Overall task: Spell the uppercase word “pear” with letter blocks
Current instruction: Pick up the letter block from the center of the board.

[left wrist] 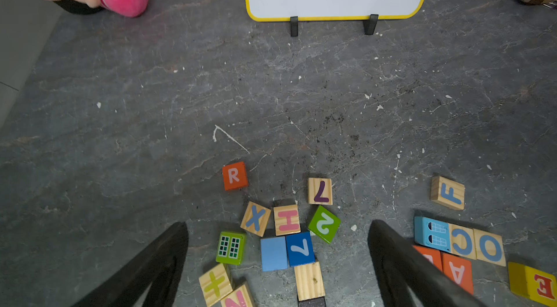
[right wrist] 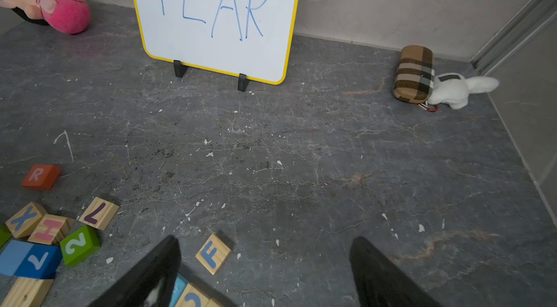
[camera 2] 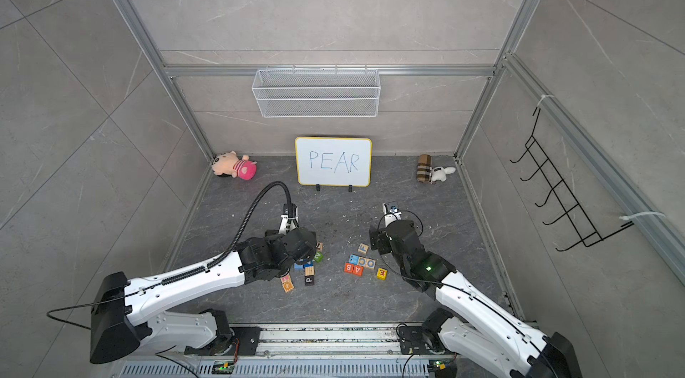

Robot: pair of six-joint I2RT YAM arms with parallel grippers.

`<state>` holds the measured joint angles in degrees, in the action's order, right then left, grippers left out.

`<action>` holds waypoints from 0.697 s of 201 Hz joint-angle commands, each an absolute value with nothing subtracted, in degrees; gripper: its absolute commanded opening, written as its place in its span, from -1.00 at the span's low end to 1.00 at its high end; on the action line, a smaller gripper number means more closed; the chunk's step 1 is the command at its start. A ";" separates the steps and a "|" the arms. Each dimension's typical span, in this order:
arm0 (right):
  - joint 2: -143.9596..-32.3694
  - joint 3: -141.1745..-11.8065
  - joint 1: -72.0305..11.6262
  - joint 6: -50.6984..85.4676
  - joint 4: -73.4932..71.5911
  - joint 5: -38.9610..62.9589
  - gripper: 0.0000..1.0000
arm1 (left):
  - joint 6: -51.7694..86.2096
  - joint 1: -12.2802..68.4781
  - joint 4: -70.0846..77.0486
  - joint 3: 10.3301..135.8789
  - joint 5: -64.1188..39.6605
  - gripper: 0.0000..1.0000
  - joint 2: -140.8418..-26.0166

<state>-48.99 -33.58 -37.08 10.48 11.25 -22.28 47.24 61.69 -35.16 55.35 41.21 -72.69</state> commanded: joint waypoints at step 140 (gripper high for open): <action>-61.47 -34.01 -41.26 9.06 3.09 -25.86 0.84 | 58.27 63.63 -28.89 46.26 21.12 0.38 -80.05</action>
